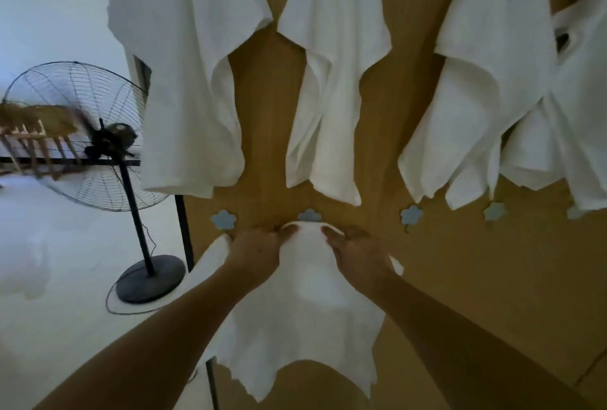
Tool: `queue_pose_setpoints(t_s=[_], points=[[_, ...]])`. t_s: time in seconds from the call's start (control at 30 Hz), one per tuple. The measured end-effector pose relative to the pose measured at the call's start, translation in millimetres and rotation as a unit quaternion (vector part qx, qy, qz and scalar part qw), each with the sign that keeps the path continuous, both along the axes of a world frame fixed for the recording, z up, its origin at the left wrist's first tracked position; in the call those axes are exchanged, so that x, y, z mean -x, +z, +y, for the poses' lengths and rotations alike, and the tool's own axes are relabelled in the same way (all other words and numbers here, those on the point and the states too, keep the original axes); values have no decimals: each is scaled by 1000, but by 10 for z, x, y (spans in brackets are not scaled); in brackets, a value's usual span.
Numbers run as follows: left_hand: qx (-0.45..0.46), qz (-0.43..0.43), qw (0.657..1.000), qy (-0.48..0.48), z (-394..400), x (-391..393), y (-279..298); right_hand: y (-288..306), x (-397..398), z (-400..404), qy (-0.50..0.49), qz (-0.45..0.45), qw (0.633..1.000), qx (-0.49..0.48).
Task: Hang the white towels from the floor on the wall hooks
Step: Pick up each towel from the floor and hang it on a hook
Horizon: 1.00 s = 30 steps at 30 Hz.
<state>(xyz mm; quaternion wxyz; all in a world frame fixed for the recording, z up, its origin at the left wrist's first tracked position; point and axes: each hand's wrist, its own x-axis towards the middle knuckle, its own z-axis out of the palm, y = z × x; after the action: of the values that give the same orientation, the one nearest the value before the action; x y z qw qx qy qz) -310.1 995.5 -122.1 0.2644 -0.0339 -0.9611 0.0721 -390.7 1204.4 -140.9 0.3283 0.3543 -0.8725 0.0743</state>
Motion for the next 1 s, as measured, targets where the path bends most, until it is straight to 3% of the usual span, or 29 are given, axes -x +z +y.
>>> queue_pose_setpoints(t_s=[0.1, 0.27, 0.37, 0.47, 0.53, 0.6, 0.7, 0.83, 1.0], points=[[19, 33, 999, -6, -12, 145, -182, -246, 134, -118, 0, -23, 998, 52], [-120, 49, 990, -63, 6, 318, -672, -692, 147, -256, 32, -98, 979, 176], [-271, 52, 960, -42, 250, 372, -799, -784, 76, -452, 51, -204, 932, 296], [-401, 50, 914, -26, 446, 400, -854, -786, 70, -499, 61, -172, 924, 335], [-381, 71, 921, -24, 508, 384, -865, -810, 73, -474, 53, -112, 938, 323], [-304, 94, 948, 8, 518, 350, -918, -840, 63, -453, 21, -95, 952, 291], [-258, 54, 962, 74, 506, 275, -1027, -974, 25, -441, 10, -89, 961, 261], [-402, -32, 914, 48, 587, 198, -1186, -1088, -124, -484, 60, -184, 908, 372], [-449, -84, 889, 27, 577, 210, -1283, -1097, -243, -507, 57, -376, 839, 389]])
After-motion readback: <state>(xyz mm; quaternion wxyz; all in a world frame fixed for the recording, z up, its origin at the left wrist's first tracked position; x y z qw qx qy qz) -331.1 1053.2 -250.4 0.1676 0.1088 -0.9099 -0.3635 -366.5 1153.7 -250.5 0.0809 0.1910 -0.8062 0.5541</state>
